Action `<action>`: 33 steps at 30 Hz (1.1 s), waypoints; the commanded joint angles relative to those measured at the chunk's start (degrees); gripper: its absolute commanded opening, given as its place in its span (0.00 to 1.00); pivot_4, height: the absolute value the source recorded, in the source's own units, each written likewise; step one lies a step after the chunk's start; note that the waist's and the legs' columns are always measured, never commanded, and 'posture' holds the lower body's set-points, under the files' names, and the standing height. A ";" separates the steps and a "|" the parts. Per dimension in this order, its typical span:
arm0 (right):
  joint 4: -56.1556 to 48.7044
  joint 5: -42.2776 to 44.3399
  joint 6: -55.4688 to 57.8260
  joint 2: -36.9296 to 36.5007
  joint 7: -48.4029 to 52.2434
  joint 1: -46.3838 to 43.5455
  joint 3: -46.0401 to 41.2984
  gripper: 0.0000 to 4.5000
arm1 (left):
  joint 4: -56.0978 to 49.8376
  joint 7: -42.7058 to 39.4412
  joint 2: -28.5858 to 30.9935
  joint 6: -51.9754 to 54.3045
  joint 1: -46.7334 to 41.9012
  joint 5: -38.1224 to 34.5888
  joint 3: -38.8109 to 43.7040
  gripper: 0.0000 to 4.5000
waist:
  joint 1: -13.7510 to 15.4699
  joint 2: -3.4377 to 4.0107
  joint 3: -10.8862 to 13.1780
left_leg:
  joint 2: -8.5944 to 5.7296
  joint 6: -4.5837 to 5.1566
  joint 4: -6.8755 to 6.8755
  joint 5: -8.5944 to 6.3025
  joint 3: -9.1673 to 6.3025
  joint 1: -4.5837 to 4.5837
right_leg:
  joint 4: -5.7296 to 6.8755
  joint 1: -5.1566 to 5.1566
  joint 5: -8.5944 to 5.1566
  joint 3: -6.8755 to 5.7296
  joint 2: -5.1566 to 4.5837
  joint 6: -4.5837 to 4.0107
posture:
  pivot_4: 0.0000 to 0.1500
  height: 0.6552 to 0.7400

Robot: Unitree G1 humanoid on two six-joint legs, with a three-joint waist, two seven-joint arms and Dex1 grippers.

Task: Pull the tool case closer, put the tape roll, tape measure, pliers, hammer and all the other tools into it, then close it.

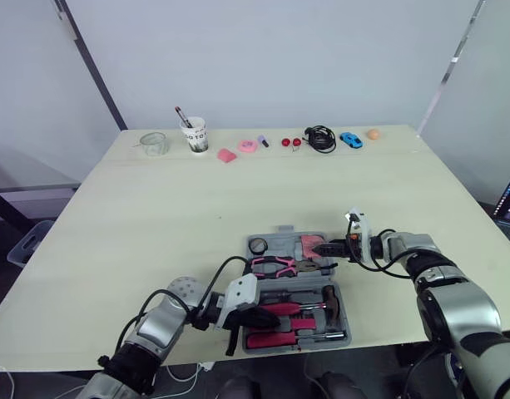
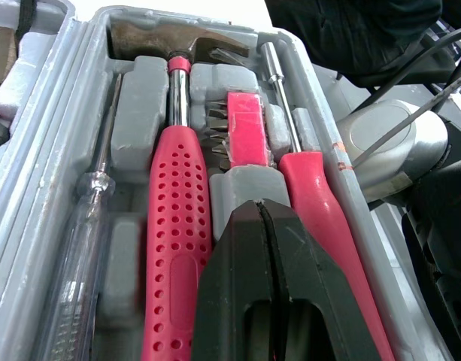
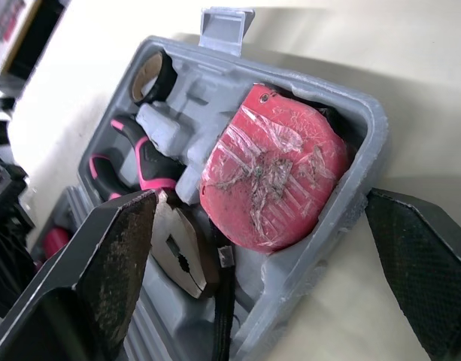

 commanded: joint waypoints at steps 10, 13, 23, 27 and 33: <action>1.01 1.14 1.98 2.97 3.20 -2.06 -4.33 1.00 | 2.21 -0.15 -0.03 0.83 0.47 1.80 -2.49 0.01 | -0.91 0.01 0.00 | 0.00 0.00 -0.02 0.00 -0.04 0.02 | 0.02 0.00 0.00 0.01 0.00 0.01 | 1.00 1.00; 0.66 2.63 1.25 3.28 3.50 -2.58 -6.65 1.00 | 2.08 -0.17 0.10 0.96 0.66 1.63 -2.41 0.01 | -0.96 0.02 0.00 | 0.00 0.00 -0.03 0.00 -0.06 0.02 | 0.02 0.00 0.00 0.02 0.00 0.01 | 1.00 1.00; -2.20 2.54 0.81 1.66 12.63 -3.36 -6.64 1.00 | 1.97 0.00 0.87 1.33 2.01 0.47 -1.10 0.01 | -1.07 0.04 0.01 | 0.00 0.00 -0.06 0.00 -0.25 0.04 | 0.01 -0.01 0.00 0.05 0.01 0.01 | 1.00 1.00; -4.69 2.04 0.48 1.00 17.02 -2.92 -5.29 1.00 | 1.66 0.16 0.87 1.25 2.23 0.06 -0.54 0.01 | -1.07 0.04 0.02 | 0.01 0.00 -0.06 0.00 -0.29 0.05 | 0.01 -0.01 0.00 0.05 0.03 0.01 | 1.00 1.00; -8.58 2.19 1.24 -0.20 21.32 -1.73 -3.85 1.00 | -0.24 -0.03 0.19 1.16 2.71 -3.40 1.79 0.01 | -1.06 0.07 0.04 | 0.01 0.00 -0.06 0.00 -0.31 0.03 | 0.01 -0.01 0.00 0.05 0.04 0.01 | 1.00 1.00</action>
